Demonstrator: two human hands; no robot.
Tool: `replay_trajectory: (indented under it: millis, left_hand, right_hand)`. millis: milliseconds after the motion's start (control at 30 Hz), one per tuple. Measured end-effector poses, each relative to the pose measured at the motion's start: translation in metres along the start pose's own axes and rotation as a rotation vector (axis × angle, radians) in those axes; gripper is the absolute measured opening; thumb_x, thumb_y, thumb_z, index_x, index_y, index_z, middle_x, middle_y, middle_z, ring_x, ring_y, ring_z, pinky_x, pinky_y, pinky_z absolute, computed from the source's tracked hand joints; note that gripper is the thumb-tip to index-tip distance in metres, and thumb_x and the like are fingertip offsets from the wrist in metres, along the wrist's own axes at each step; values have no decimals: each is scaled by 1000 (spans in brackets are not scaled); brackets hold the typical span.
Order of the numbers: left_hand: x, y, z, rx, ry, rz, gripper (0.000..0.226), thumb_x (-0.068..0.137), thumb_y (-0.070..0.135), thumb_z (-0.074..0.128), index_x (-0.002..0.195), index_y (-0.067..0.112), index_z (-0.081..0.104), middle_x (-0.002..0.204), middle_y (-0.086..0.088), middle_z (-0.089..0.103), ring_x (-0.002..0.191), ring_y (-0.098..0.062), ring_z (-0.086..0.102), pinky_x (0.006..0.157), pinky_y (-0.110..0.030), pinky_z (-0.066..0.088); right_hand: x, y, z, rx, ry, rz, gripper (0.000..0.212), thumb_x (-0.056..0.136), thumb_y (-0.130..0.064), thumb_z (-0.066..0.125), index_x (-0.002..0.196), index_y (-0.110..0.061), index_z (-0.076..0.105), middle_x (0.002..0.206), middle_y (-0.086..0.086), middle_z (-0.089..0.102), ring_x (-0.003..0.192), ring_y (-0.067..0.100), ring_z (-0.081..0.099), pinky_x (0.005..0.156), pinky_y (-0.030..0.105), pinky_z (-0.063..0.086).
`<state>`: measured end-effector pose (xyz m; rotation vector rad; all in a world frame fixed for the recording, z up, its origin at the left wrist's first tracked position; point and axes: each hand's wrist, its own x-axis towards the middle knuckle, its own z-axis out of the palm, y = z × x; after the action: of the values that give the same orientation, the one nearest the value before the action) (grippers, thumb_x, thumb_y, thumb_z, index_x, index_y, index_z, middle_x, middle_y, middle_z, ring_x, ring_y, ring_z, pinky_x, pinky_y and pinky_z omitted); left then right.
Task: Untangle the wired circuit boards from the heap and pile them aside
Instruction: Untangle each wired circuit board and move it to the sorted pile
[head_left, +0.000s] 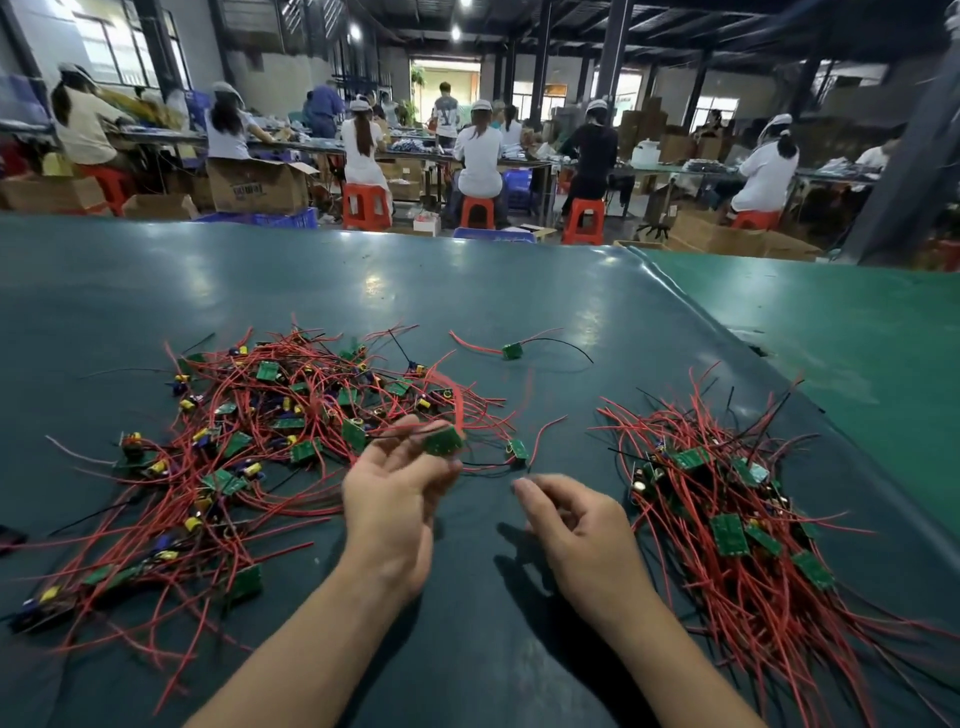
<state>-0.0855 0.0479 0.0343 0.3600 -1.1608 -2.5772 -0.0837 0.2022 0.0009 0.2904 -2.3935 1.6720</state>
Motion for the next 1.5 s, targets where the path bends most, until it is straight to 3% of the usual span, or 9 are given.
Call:
replay_trajectory:
  millis: [167,367,467,667,933,1100,1233,1400,1500]
  left_hand:
    - [-6,-31,-8,219,-148,66,51,76,-32,49,103,11,56,84,-7,73,74,-17,69,64,-25,57]
    - [-13,-33,-11,362,-401,138,40,71,-4,63,111,6,60,93,-5,75,88,-17,70,76,-25,55]
    - [-15,-31,-7,388,-289,176,10,92,-2,59,97,6,63,85,-8,76,78,-18,73,69,-23,56]
    - [-16,-31,-4,427,-222,231,18,96,12,57,87,10,72,79,-6,76,70,-14,73,59,-22,56]
    - [13,-2,-21,-79,99,90,28,106,28,35,108,10,56,113,-14,69,96,-23,71,74,-28,57]
    - [4,-23,-19,322,18,144,18,93,-7,53,105,6,60,98,-15,67,80,-20,71,71,-26,58]
    - [-5,-32,-17,491,-88,337,18,85,25,69,95,11,62,73,-3,70,61,-19,70,51,-21,53]
    - [3,-19,-12,331,43,20,49,101,42,42,82,1,59,53,-11,64,34,-17,56,32,-18,41]
    - [8,-11,-14,106,37,-62,48,103,42,35,96,2,58,67,-8,72,45,-12,63,37,-16,43]
  right_hand:
    - [-2,-5,1,224,-100,39,38,84,-46,68,117,-28,63,76,-4,65,48,8,55,46,19,43]
    - [5,-8,-4,408,3,161,6,90,-8,66,85,-8,68,73,3,73,52,14,64,40,22,48]
    - [5,-8,-7,514,-14,210,6,88,-12,67,86,-7,69,73,5,71,60,18,67,50,24,55]
    - [2,-9,-7,514,-46,209,14,71,-23,78,78,-12,74,82,12,75,65,18,67,58,26,57]
    - [2,-10,-10,674,261,166,7,89,0,65,83,-3,62,68,6,66,59,23,69,57,26,58]
    - [-1,-18,-8,560,336,-4,8,90,2,62,83,-2,61,69,5,67,64,21,69,65,26,58]
    - [-8,-15,-7,364,260,-134,13,87,-1,68,84,-13,67,77,1,72,72,20,70,71,25,56]
    - [-8,-12,-1,183,219,-281,10,85,-8,70,90,-16,70,85,-4,70,82,16,69,75,26,56]
    - [-6,-12,-3,132,353,-349,12,84,-12,70,90,-22,69,88,-2,68,83,18,68,74,27,55]
